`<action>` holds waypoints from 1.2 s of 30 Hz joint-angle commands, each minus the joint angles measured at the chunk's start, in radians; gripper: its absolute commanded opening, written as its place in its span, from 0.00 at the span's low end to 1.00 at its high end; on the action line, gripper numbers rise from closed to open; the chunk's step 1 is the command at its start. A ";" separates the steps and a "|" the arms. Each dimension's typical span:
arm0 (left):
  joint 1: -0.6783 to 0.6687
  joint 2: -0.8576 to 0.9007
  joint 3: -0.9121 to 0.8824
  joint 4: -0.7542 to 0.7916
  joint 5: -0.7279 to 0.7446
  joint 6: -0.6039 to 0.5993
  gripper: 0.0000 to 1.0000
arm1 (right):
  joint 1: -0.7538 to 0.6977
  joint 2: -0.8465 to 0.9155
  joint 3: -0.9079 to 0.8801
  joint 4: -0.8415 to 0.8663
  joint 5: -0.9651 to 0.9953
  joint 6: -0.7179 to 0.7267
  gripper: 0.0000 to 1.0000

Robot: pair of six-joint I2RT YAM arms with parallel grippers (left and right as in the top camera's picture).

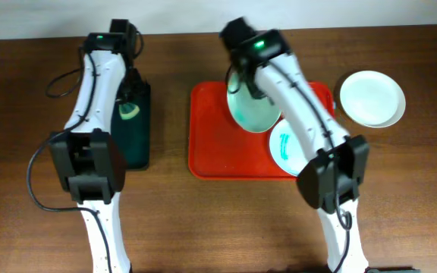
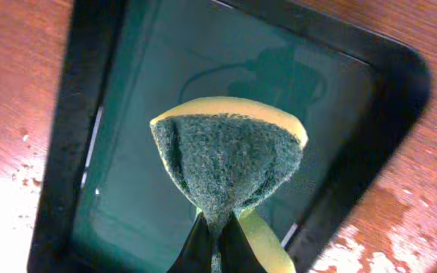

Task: Clean dirty plates on tray and stack at the side
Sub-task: 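Lift the top plate with the right gripper and stack it on the side plate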

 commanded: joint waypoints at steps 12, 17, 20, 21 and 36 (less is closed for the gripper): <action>0.039 0.009 0.012 0.002 0.037 -0.013 0.00 | 0.055 -0.019 0.015 0.092 0.174 0.008 0.04; 0.039 0.009 0.011 -0.002 0.041 -0.013 0.00 | -0.460 -0.008 -0.050 0.197 -0.739 0.005 0.04; 0.039 0.009 0.012 -0.001 0.041 -0.013 0.00 | -0.759 0.004 -0.184 0.265 -0.932 0.005 0.04; 0.039 0.009 0.012 0.002 0.041 -0.013 0.00 | -0.851 0.004 -0.254 0.315 -0.959 0.005 0.05; 0.039 0.009 0.011 0.016 0.041 -0.013 0.00 | -1.044 -0.148 -0.389 0.374 -1.313 -0.058 0.74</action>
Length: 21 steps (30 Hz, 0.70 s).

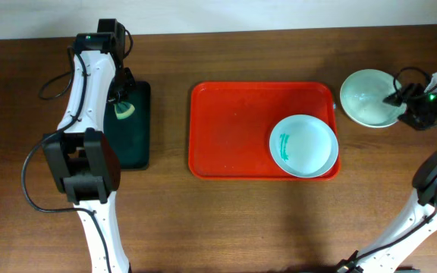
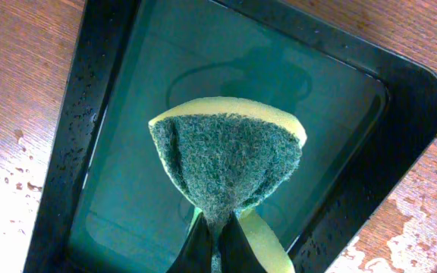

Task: Clean dirty plates on tray and stack at the side
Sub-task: 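Lift the top plate with the right gripper and stack it on the side plate, then grasp the rim of the remaining right plate with the right gripper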

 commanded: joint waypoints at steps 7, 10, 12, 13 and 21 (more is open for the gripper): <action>0.001 0.008 0.011 -0.003 0.001 -0.013 0.00 | 0.510 -0.149 -0.029 -0.112 0.335 -0.470 0.84; 0.001 0.008 0.011 -0.003 0.001 -0.013 0.00 | 0.583 -0.057 -0.068 -0.093 0.458 -0.470 0.88; 0.001 0.008 0.011 -0.010 0.001 -0.013 0.00 | 0.579 -0.024 -0.069 -0.084 0.467 -0.469 0.93; 0.001 0.008 0.011 -0.011 0.001 -0.013 0.00 | 0.575 -0.013 -0.071 -0.103 0.467 -0.469 0.98; 0.001 0.008 0.011 -0.011 0.001 -0.013 0.00 | 0.575 -0.002 -0.204 -0.152 0.451 -0.429 0.89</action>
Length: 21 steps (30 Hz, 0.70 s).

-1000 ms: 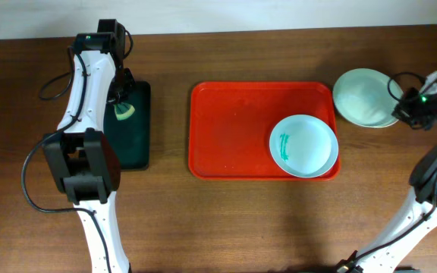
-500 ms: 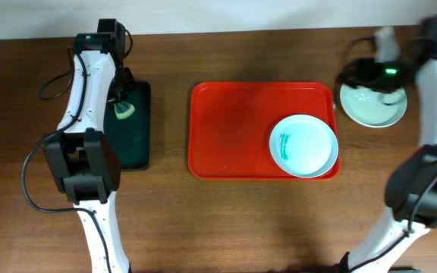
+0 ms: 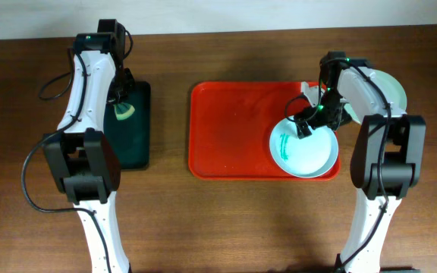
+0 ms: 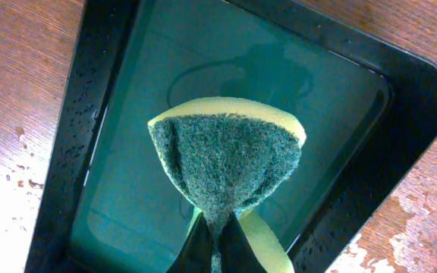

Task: Clean dirty plates on tray and stack at the side
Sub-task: 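Grasp the rim of the remaining right plate with the right gripper, then scrub the remaining plate with the sponge in the left gripper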

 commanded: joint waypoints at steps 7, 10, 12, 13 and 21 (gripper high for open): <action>0.001 0.008 0.011 -0.005 0.001 -0.012 0.00 | 0.056 0.012 0.060 -0.039 -0.096 0.245 0.84; 0.001 0.008 0.011 -0.004 0.001 -0.012 0.00 | 0.057 0.013 0.047 -0.198 0.000 0.262 0.92; 0.001 0.008 0.011 -0.004 0.014 -0.012 0.00 | 0.057 0.013 0.020 -0.240 0.001 0.304 0.91; 0.001 0.008 0.011 -0.004 0.016 -0.012 0.00 | 0.057 0.013 0.000 -0.257 0.000 0.320 0.91; 0.001 0.008 0.011 -0.004 0.015 -0.012 0.00 | 0.057 0.013 -0.083 -0.235 0.001 0.439 0.49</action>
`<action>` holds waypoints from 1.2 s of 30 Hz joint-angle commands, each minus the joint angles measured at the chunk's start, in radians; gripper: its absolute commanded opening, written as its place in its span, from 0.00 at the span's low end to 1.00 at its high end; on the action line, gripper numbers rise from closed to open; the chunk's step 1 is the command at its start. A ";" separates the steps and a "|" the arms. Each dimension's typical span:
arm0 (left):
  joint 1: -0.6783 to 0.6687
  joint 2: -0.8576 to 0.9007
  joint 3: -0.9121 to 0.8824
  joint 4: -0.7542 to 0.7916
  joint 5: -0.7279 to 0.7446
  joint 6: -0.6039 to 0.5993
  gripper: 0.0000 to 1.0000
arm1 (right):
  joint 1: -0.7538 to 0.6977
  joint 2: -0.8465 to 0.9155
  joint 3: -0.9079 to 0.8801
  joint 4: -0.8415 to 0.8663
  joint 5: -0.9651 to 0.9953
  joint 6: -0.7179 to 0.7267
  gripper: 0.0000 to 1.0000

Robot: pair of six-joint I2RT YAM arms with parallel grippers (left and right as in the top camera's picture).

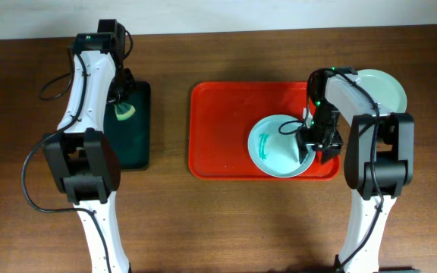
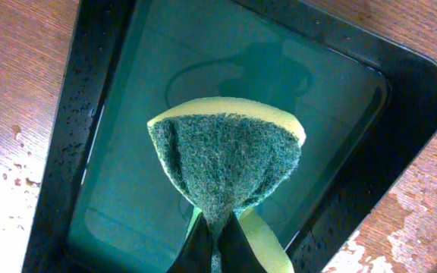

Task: Clean dirty plates on tray and stack at the side
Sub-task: 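Scrub the remaining plate with the sponge in the left gripper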

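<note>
A white dirty plate (image 1: 273, 148) with green smears sits on the red tray (image 1: 226, 129), in its right half. My right gripper (image 1: 310, 141) is at that plate's right rim and shut on it. Off the tray's far right corner lies the pale stack of clean plates (image 1: 385, 85). My left gripper (image 2: 218, 227) is shut on a folded yellow-and-green sponge (image 2: 226, 163). It holds the sponge over the water in the black basin (image 2: 400, 129). In the overhead view the sponge (image 1: 126, 112) hangs above the basin's far end.
The black basin (image 1: 133, 155) stands left of the tray on the brown table. Water drops spot the wood beside the basin. The left arm's cable (image 1: 55, 80) loops at the far left. A white wall edge runs along the back.
The dirty plate now lies further left on the tray, with my right gripper at its right rim instead of its far right edge. The left gripper and sponge have not moved.
First my right gripper held a plate up over the tray's far side. Then it was out at the right, at the plates beside the tray, with one dirty plate left on the tray. Then it was back at that plate, which has now shifted left. The sponge stayed over the basin throughout.
</note>
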 commanded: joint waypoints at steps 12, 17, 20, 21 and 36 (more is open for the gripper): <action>-0.028 0.008 0.011 0.042 0.338 0.169 0.00 | 0.001 0.007 -0.004 0.340 -0.167 0.130 0.04; -0.183 0.008 0.011 0.047 0.374 0.195 0.00 | 0.068 0.007 -0.005 0.469 -0.213 0.194 0.04; -0.294 0.008 0.011 0.083 0.373 0.194 0.00 | 0.100 0.007 -0.005 0.508 -0.187 0.194 0.16; -0.316 0.008 0.011 0.098 0.374 0.194 0.00 | 0.098 0.007 -0.005 0.520 -0.187 0.194 0.24; -0.466 0.170 0.000 0.274 0.404 0.026 0.00 | 0.131 0.007 -0.006 0.560 -0.232 0.198 0.04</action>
